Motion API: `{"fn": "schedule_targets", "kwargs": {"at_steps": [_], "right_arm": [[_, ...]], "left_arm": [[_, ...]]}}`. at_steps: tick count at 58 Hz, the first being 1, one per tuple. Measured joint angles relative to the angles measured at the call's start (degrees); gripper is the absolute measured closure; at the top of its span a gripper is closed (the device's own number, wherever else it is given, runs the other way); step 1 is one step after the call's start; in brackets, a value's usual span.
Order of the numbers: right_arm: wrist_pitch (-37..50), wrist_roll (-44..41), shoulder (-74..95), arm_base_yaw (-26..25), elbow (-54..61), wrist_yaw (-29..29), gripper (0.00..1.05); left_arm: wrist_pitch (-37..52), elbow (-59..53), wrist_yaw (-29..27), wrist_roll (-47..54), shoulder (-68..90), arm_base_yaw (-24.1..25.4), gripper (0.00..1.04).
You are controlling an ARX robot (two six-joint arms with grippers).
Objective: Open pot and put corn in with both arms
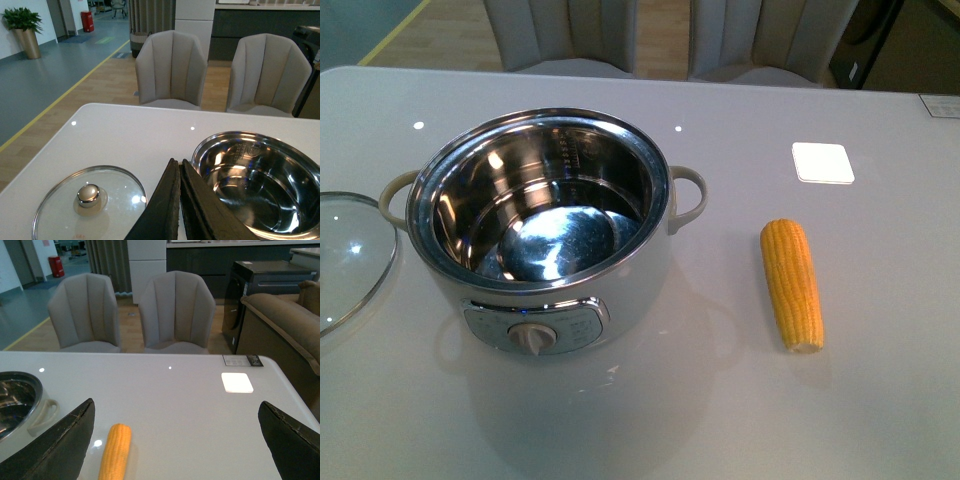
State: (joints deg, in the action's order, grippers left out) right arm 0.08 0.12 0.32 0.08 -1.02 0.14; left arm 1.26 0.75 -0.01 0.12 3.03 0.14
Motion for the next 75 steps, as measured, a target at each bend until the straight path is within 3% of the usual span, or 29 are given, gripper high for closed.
{"fn": "schedule_targets", "kwargs": {"at_steps": [25,35,43,47,56,75], "right_arm": [[0.0,0.0,0.0,0.0,0.0,0.0,0.09],[0.0,0.0,0.0,0.0,0.0,0.0,0.09],[-25.1,15.6,17.5,1.1,-10.4,0.6,0.09],[-27.6,20.4,23.0,2.7,-11.0,0.9,0.09],[-20.2,24.3,33.6,7.3,-12.4,1.9,0.09],[-0.7,20.5,65.9,10.1,-20.3,0.9,0.09]], "left_arm": [[-1.2,0.0,0.0,0.0,-2.7,0.0,1.01],[-1.2,0.0,0.0,0.0,-2.7,0.0,0.69],[-1.2,0.0,0.0,0.0,-2.7,0.0,0.44],[-1.2,0.0,0.0,0.0,-2.7,0.0,0.33],[-1.2,0.0,0.0,0.0,-2.7,0.0,0.06],[-1.2,0.0,0.0,0.0,-2.7,0.0,0.07]]}}
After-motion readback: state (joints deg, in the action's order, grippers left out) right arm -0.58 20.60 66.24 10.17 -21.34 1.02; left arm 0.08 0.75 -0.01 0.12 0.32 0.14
